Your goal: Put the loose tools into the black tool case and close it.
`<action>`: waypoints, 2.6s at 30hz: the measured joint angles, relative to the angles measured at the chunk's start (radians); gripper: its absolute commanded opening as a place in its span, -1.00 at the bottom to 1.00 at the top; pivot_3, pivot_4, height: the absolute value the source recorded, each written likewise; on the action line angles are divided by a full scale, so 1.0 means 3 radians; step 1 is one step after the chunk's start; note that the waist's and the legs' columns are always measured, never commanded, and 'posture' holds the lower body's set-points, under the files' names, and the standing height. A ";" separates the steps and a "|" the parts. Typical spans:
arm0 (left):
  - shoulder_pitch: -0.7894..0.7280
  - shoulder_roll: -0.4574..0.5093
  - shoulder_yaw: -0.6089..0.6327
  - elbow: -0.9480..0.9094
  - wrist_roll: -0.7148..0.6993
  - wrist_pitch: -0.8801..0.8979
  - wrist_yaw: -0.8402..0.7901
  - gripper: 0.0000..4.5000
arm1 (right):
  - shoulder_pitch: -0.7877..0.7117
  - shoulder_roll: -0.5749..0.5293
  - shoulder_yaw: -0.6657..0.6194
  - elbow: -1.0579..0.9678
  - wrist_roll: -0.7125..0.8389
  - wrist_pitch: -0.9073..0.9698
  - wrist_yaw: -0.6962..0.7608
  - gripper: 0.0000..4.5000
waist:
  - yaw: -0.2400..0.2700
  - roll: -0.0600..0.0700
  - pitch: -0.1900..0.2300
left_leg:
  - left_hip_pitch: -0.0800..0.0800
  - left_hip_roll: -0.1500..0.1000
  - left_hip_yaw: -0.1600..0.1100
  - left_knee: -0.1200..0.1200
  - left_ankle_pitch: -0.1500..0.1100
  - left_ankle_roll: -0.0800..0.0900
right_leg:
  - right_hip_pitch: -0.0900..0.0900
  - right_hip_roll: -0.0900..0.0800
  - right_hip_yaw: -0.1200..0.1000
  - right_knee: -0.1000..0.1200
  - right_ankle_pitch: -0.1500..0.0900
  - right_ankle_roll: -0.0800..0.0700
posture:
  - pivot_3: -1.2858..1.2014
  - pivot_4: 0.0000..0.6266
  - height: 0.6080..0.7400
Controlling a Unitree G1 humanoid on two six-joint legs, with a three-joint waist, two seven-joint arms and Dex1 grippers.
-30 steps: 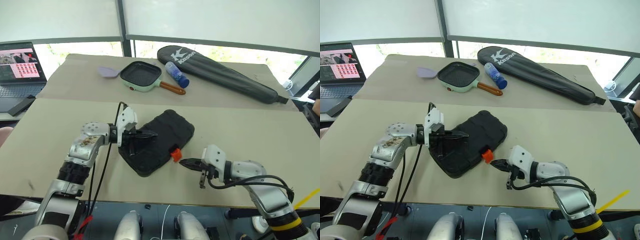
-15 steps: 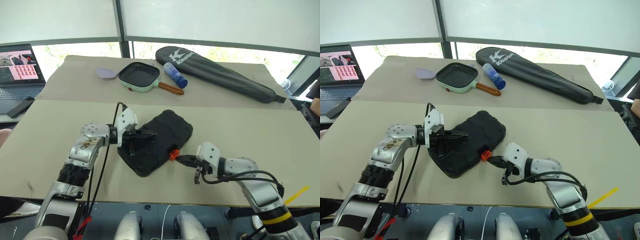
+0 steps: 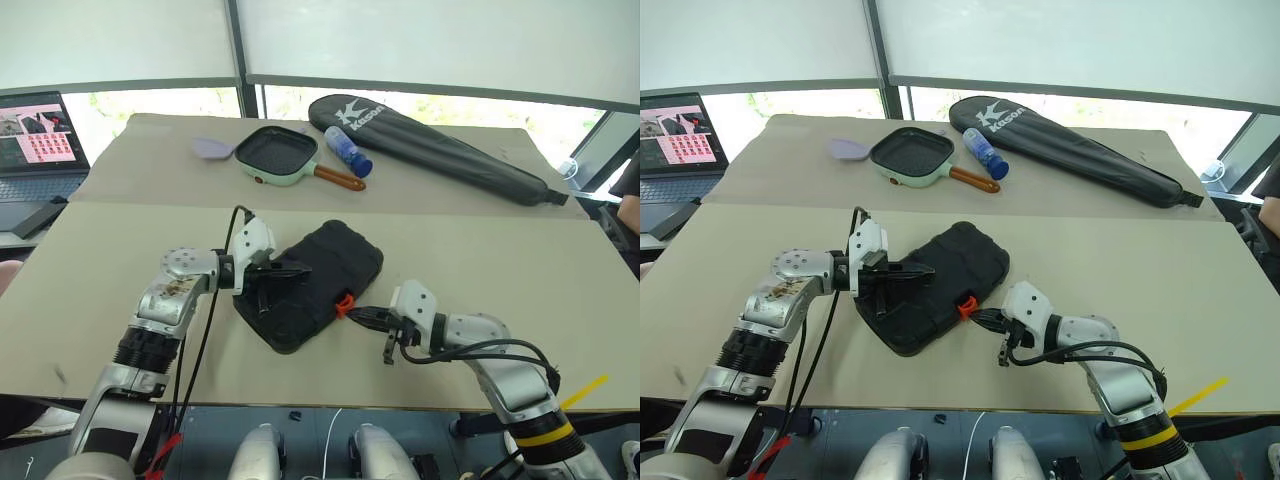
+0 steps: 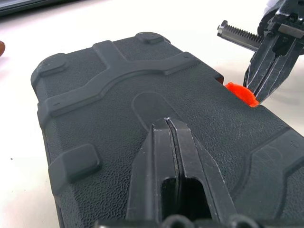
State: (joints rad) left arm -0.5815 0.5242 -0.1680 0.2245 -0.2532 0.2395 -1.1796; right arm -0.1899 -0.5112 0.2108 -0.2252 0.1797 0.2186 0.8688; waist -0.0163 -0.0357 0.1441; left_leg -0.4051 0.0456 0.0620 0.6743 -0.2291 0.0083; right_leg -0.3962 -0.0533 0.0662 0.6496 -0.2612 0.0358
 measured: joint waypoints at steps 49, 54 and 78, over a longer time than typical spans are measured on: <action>0.0061 0.0062 -0.0050 -0.0158 0.0097 0.0392 0.0068 -0.99 | -0.0557 0.0276 0.0299 0.0649 -0.0295 0.0132 0.0037 -1.00 | -0.0097 0.0021 -0.0022 | 0.0035 0.0019 -0.0004 -0.0016 0.0000 0.0000 | 0.0018 0.0031 0.0018 -0.0003 -0.0004 -0.0007 | 0.03 -0.52 1.00; 0.0087 0.0075 -0.0047 -0.0200 0.0096 0.0431 0.0084 -0.99 | -0.0591 0.0310 0.0299 0.0702 -0.0296 0.0132 0.0039 -1.00 | -0.0103 0.0021 -0.0022 | 0.0041 0.0019 -0.0004 -0.0020 0.0000 0.0000 | 0.0019 0.0031 0.0022 -0.0004 -0.0004 -0.0008 | 0.03 -0.52 1.00; 0.2170 0.0535 0.1668 -0.0354 -0.0165 -0.0889 0.0688 0.81 | 0.0352 -0.0827 -0.1273 0.0641 0.0467 -0.0739 0.0824 0.99 | -0.0028 0.0005 0.0000 | 0.0006 0.0016 -0.0002 -0.0050 -0.0003 -0.0006 | -0.0028 0.0004 0.0016 -0.0017 -0.0006 -0.0023 | 0.03 -0.52 1.00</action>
State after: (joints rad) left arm 0.0695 0.6848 0.3325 0.1184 -0.3027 -0.0273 -0.9731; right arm -0.0843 -0.7593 -0.1711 -0.0328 0.3198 -0.0030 1.1161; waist -0.0247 -0.0344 0.1440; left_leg -0.4032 0.0505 0.0613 0.6593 -0.2299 0.0065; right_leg -0.4047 -0.0521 0.0710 0.6446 -0.2631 0.0288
